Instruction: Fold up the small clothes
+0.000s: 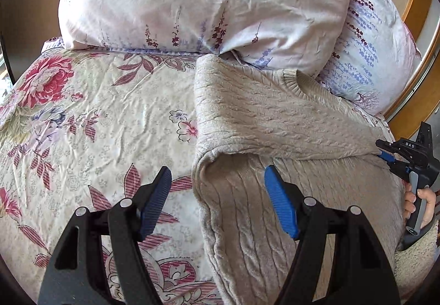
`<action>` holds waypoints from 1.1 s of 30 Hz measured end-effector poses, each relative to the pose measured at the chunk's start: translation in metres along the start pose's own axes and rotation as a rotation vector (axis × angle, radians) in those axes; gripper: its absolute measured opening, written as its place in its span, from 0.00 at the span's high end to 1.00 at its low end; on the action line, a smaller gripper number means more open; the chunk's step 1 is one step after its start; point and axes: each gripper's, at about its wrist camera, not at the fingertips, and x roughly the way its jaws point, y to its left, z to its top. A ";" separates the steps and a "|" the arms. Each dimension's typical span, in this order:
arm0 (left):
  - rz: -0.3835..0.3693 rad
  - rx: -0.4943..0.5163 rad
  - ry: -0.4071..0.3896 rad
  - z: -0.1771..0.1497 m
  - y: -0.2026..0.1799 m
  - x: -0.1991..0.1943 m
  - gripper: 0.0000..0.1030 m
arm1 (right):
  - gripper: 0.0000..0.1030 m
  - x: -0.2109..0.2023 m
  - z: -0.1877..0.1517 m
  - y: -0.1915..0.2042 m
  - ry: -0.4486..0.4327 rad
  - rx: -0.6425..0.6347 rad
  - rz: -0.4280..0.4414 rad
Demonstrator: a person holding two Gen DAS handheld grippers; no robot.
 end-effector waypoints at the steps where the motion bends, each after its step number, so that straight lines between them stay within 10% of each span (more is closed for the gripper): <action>1: -0.002 0.005 0.002 0.000 -0.002 0.002 0.33 | 0.74 0.002 -0.002 0.003 0.002 -0.015 -0.002; 11: 0.174 0.124 0.035 0.002 -0.015 0.028 0.39 | 0.80 0.012 0.003 0.001 0.031 0.019 0.061; 18: 0.204 0.141 0.041 0.006 -0.012 0.033 0.39 | 0.92 -0.030 0.009 0.010 -0.190 -0.053 0.034; 21: 0.211 0.138 0.039 0.008 -0.011 0.035 0.39 | 0.91 -0.015 0.009 -0.004 -0.071 -0.031 -0.007; 24: 0.208 0.130 0.041 0.009 -0.010 0.035 0.39 | 0.83 -0.032 0.005 -0.029 -0.042 0.062 0.050; 28: 0.207 0.127 0.040 0.010 -0.007 0.034 0.37 | 0.37 -0.086 -0.006 -0.076 -0.133 0.233 0.243; 33: 0.218 0.131 0.040 0.011 -0.008 0.036 0.37 | 0.36 -0.096 -0.021 -0.098 -0.070 0.325 0.342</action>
